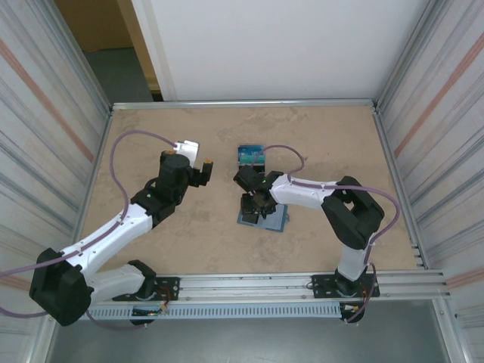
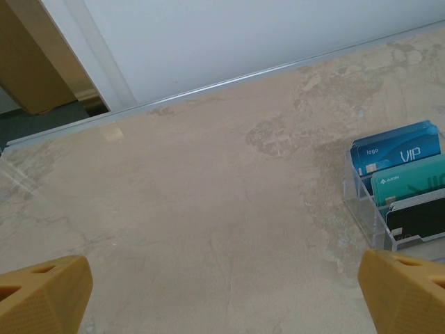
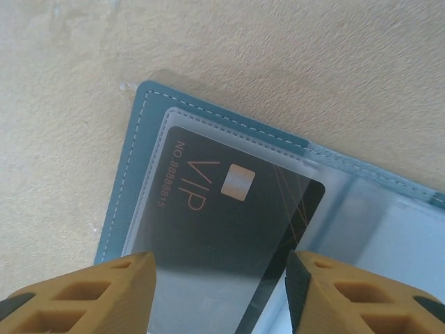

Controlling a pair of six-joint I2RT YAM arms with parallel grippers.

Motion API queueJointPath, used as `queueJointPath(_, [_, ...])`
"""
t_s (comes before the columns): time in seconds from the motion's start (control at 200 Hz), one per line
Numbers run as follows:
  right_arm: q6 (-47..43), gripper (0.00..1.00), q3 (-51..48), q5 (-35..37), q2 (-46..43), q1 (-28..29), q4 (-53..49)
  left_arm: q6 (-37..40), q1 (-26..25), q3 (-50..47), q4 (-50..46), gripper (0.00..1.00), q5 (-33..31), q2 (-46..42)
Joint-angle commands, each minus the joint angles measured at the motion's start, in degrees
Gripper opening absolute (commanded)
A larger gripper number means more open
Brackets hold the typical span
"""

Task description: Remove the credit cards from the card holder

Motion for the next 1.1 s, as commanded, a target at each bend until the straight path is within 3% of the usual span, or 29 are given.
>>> queueJointPath(0.0, [-1.34, 0.53, 1.52, -1.93, 2.08, -0.47, 0.20, -1.28, 0.36, 0.81, -0.63, 0.99, 0.18, -0.13])
queueJointPath(0.436, [-9.25, 0.49, 3.29, -9.15, 4.44, 3.57, -0.50, -1.37, 0.33, 0.81, -1.66, 0.99, 0.01, -0.21])
queueJointPath(0.682, [-9.60, 0.47, -0.31, -10.50, -2.22, 2.48, -0.51, -0.95, -0.44, -1.20, -4.36, 0.99, 0.47, -1.05])
queueJointPath(0.857, [-6.15, 0.47, -4.53, -13.30, -8.78, -0.10, 3.06, 1.80, -6.85, -4.62, -5.27, 0.99, -2.33, 0.22])
queueJointPath(0.992, [-0.37, 0.37, -7.48, -14.08, -11.24, -1.43, 4.99, 3.56, -13.72, -6.13, -6.71, 0.99, -8.20, 3.98])
queueJointPath(1.097, [2.49, 0.31, -8.85, -13.89, -12.18, -1.07, 6.76, 0.33, -15.68, -6.22, -9.39, 0.99, -6.58, 6.31])
